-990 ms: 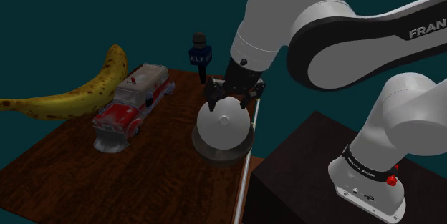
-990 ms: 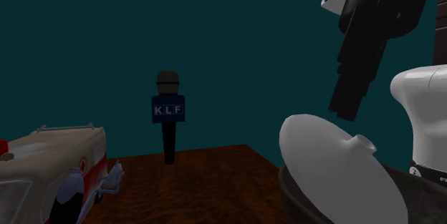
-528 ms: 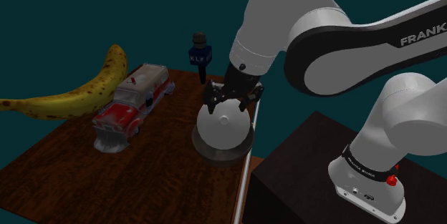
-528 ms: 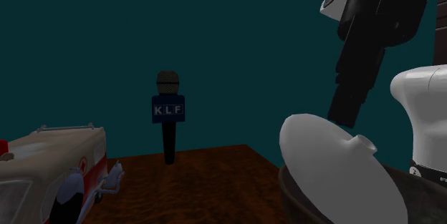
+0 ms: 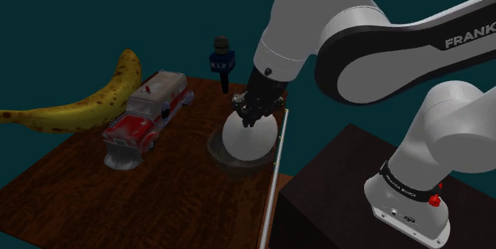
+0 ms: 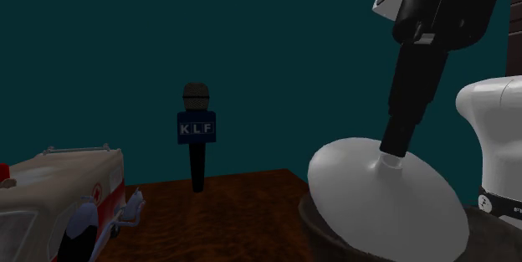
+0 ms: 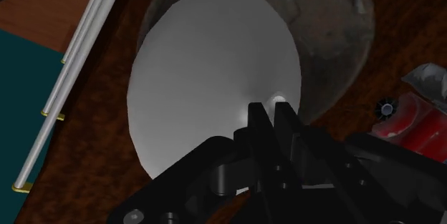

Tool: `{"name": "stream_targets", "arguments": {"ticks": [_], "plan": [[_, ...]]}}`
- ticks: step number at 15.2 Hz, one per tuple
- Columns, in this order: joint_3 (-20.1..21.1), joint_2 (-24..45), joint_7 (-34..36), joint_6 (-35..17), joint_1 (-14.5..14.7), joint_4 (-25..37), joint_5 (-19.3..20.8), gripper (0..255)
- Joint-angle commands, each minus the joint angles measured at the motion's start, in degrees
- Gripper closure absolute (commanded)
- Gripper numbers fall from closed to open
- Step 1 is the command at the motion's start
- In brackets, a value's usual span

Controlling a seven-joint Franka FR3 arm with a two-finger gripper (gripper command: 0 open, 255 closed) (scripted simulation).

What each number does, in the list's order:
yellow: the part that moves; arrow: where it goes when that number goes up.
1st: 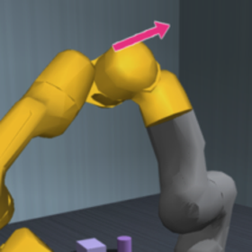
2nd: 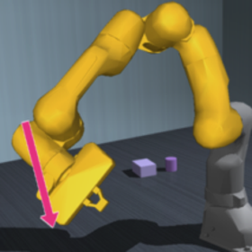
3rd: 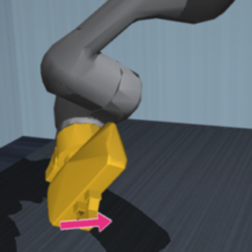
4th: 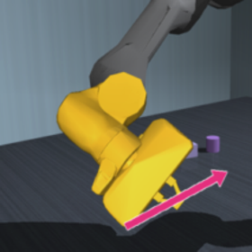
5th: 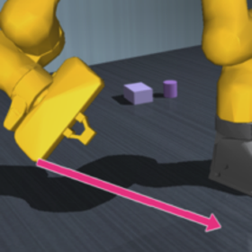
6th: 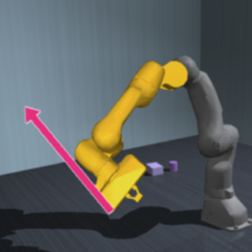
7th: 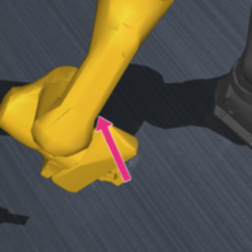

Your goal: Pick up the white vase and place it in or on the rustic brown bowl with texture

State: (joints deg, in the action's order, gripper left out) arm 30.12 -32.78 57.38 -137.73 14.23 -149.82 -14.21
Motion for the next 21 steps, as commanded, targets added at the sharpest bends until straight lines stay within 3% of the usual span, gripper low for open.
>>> {"name": "stream_targets", "arguments": {"ticks": [1,6,7,9,10,11,13,21], "plan": [[0.03,0.25,-0.04,0.21,-0.04,-0.37,0.02,255],[-0.24,-0.56,0.02,1.35,0.17,0.28,-0.01,255],[-0.24,-0.57,0.02,1.36,0.17,0.29,-0.01,0],[17.09,11.98,17.57,24.37,-12.31,20.16,17.02,0],[28.62,24.68,28.19,37.91,-18.81,31.66,28.30,0],[35.69,37.55,37.24,48.52,-20.15,39.27,38.23,0],[31.29,36.24,36.48,46.58,-16.82,37.42,37.42,0],[29.98,34.84,35.97,42.04,-17.43,32.74,37.10,0]]}}
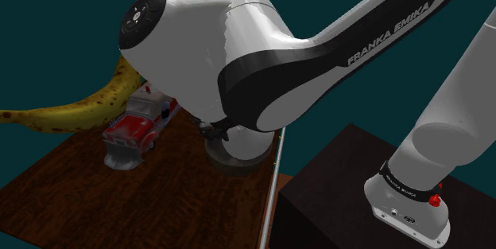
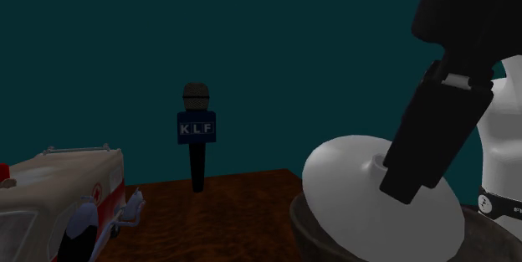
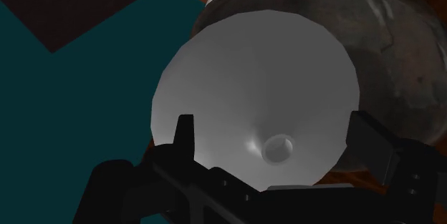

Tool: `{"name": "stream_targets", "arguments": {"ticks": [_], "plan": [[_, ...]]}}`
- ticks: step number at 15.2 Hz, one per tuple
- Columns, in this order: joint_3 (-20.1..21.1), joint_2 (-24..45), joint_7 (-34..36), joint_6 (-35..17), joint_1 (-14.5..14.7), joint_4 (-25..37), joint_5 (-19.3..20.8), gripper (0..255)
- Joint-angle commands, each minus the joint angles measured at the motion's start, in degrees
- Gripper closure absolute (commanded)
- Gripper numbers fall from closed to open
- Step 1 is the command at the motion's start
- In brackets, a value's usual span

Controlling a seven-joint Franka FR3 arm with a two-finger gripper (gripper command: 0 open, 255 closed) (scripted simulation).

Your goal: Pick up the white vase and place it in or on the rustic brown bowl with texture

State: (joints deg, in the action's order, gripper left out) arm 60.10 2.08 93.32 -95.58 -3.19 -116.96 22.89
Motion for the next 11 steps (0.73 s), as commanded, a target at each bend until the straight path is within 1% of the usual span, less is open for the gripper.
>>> {"name": "stream_targets", "arguments": {"ticks": [1,5,6,11], "plan": [[0.00,-0.02,0.03,-0.11,-0.01,-0.12,0.01,0],[0.00,-0.02,0.03,-0.10,-0.01,-0.11,0.00,0],[0.00,-0.02,0.03,-0.10,-0.01,-0.11,0.00,255],[0.00,-0.02,0.03,-0.10,-0.01,-0.11,0.00,255]]}}
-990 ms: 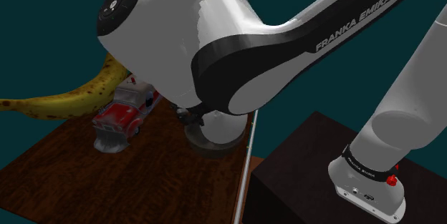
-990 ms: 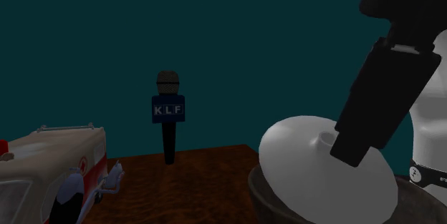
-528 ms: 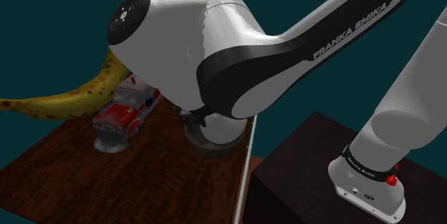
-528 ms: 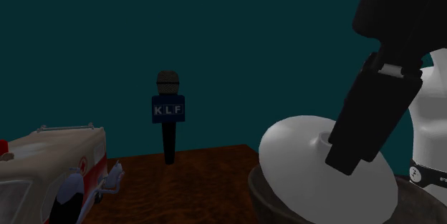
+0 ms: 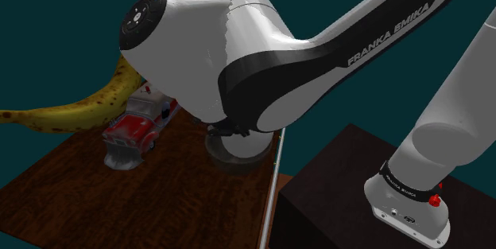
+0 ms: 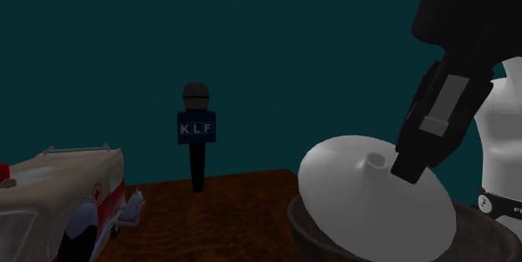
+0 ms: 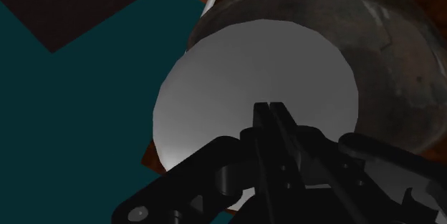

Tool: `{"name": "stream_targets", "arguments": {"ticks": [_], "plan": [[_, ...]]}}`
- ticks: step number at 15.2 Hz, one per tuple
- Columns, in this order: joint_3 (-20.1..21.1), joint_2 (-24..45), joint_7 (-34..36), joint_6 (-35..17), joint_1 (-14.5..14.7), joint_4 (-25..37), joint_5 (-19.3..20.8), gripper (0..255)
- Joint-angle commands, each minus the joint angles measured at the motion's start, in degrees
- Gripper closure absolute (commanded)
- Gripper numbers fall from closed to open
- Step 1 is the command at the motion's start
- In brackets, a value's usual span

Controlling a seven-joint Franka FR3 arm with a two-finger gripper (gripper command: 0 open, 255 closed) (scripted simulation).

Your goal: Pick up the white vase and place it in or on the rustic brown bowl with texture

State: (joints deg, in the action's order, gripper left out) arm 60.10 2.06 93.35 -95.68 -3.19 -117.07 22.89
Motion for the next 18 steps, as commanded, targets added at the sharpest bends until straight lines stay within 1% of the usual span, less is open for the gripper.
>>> {"name": "stream_targets", "arguments": {"ticks": [1,4,5,6,8,10,18], "plan": [[0.00,0.00,0.00,0.00,0.00,0.00,0.00,255],[0.00,0.00,0.00,0.00,0.00,0.00,0.00,255],[0.00,0.00,0.00,0.00,0.00,0.00,0.00,0],[-0.43,1.82,-4.33,2.43,-0.47,3.23,-0.81,0],[-1.12,7.33,-11.61,8.41,-0.59,10.87,-1.05,0],[-1.87,13.95,-17.10,14.93,0.68,19.27,-0.14,0],[-1.81,11.11,-18.05,8.42,-2.48,11.43,-1.39,0]]}}
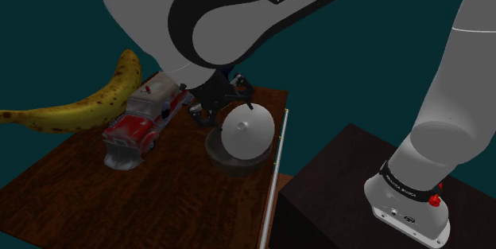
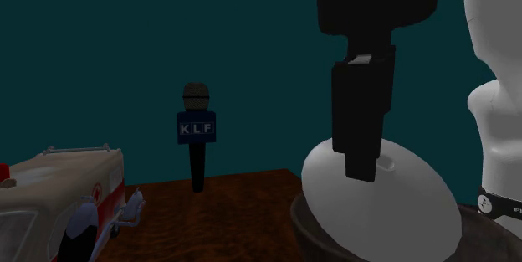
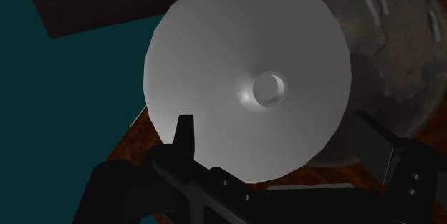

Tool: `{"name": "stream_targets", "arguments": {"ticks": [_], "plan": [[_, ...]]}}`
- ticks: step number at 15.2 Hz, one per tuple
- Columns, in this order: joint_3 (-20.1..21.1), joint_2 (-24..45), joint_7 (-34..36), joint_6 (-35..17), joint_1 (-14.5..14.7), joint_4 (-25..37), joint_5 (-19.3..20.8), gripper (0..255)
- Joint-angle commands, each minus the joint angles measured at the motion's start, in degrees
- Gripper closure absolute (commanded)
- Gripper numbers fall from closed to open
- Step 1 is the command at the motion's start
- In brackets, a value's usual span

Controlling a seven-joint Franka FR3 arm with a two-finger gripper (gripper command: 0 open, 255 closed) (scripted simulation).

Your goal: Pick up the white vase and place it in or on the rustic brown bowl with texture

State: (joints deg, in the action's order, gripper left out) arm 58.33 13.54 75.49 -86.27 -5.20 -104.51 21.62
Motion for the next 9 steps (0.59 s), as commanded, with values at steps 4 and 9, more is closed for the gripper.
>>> {"name": "stream_targets", "arguments": {"ticks": [4,9], "plan": [[-0.03,-0.37,-0.19,-0.99,-0.47,-1.14,-0.13,0],[-0.03,-0.36,-0.19,-0.98,-0.46,-1.12,-0.12,255]]}}
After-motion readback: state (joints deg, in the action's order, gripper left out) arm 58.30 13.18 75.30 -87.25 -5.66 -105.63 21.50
